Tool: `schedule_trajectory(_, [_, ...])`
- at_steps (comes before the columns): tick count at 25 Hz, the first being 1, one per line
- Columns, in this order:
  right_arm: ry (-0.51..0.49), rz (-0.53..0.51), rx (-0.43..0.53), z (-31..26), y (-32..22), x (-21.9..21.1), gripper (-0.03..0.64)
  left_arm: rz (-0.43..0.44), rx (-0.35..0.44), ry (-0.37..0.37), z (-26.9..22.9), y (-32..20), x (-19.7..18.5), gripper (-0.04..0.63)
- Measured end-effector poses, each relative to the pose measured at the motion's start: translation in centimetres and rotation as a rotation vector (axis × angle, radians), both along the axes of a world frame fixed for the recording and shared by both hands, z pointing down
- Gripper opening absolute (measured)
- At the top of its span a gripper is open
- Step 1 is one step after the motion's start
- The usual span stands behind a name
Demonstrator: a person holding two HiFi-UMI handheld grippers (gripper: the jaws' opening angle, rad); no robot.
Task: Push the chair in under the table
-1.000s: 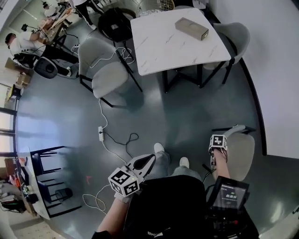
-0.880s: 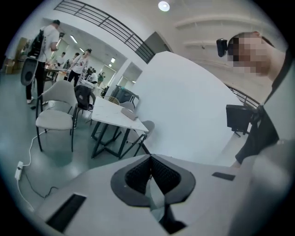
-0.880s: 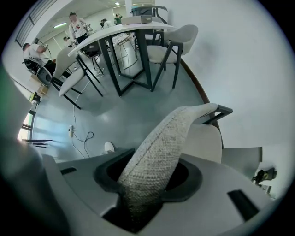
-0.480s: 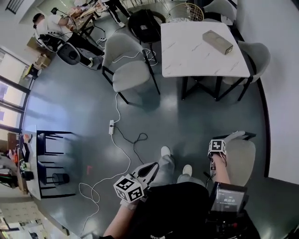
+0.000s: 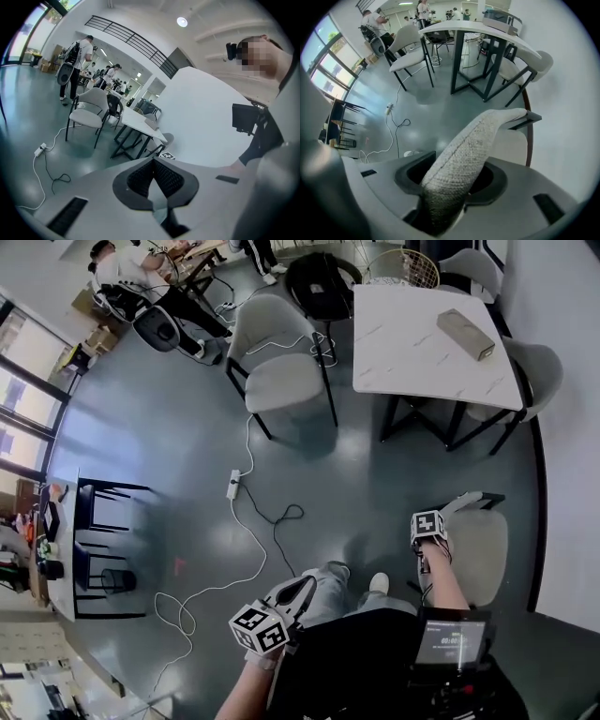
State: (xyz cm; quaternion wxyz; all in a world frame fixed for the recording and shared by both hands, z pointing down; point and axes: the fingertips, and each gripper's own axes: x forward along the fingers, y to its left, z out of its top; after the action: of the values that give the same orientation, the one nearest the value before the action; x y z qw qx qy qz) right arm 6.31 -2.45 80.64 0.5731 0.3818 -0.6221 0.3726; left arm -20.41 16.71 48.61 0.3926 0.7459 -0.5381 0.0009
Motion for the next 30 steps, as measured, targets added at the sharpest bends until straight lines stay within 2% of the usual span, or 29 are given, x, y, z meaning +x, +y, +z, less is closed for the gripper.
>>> schedule_trajectory(4, [0.003,-0.081,0.001,0.0,-1.0,-2.7,0.19,-0.05,0.031,0.012,-1.0,-0.2,-1.8,0.005])
schedule_trajectory(7, [-0.016,-0.128,-0.005,0.0,-1.3,-5.1,0.196,-0.092,0.024,0.027,-0.9,0.3,-3.2,0.005])
schedule_trajectory(12, [-0.028,-0.224,-0.012,-0.3,-1.4,-8.7,0.206,-0.128,0.015,0.01,-0.8,0.9,-4.4,0.005])
schedule_trajectory(20, [-0.057,-0.359,-0.017,-0.9,-0.5,-14.3,0.216,-0.154,0.004,-0.01,-0.9,1.5,-4.8,0.005])
schedule_trajectory(30, [-0.07,-0.581,-0.029,-0.8,1.4,-20.6,0.227,-0.217,-0.011,-0.006,-0.5,3.3,-5.7,0.005])
